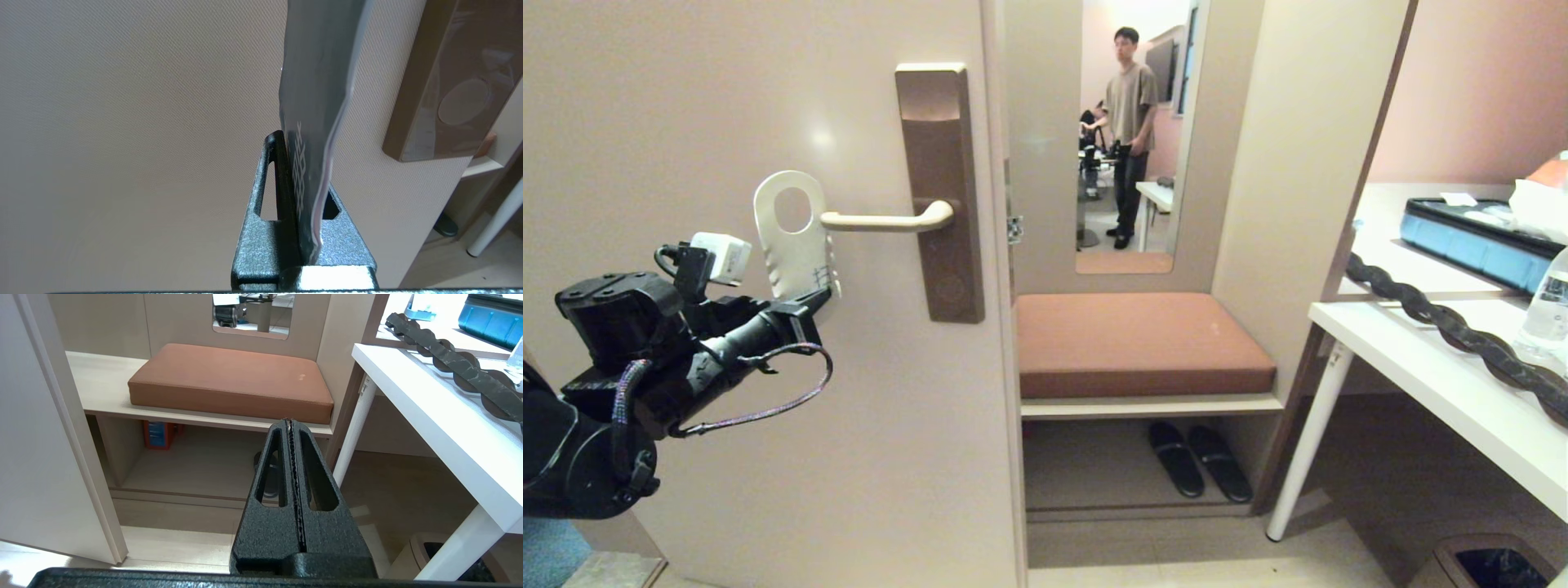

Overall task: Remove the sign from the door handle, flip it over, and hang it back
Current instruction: Hang the sign back with the other side facing out

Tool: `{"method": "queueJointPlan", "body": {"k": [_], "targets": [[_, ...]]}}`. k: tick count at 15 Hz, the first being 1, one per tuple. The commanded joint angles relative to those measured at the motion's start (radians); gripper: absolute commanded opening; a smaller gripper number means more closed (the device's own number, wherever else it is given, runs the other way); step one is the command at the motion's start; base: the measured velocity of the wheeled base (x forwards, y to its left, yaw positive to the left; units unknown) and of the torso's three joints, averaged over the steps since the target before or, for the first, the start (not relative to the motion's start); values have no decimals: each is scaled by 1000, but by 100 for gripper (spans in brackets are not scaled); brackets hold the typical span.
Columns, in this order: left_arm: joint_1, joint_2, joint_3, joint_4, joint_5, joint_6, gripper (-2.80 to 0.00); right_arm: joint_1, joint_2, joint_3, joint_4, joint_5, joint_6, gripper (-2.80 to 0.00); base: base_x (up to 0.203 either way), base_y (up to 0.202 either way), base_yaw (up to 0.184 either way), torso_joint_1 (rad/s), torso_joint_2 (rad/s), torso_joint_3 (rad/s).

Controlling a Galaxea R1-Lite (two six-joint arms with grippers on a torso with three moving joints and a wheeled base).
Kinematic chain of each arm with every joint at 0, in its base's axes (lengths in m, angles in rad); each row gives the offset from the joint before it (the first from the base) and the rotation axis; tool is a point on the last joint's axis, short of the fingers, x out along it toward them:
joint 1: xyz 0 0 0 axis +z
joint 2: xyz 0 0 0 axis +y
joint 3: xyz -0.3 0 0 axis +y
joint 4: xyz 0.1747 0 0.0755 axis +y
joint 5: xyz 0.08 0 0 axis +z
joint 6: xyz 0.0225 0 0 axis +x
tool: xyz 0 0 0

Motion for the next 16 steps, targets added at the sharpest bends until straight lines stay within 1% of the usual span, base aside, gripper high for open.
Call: {"method": "queueJointPlan", "body": {"k": [1, 8, 11, 16], "targets": [[-7, 11, 0, -8, -3, -1, -280, -1, 0, 0, 0, 1, -1, -280, 0, 0, 0, 0, 0, 0], [-51, 17, 0, -16, -1, -1, -280, 0, 0, 0, 0, 1, -1, -280, 0, 0, 0, 0, 0, 0], [-72, 20, 0, -16, 11, -1, -280, 0, 0, 0, 0, 1, -1, -280, 0, 0, 0, 0, 0, 0], [-84, 27, 2, -16, 12, -1, -280, -1, 0, 0, 0, 1, -1, -280, 0, 0, 0, 0, 0, 0]]}}
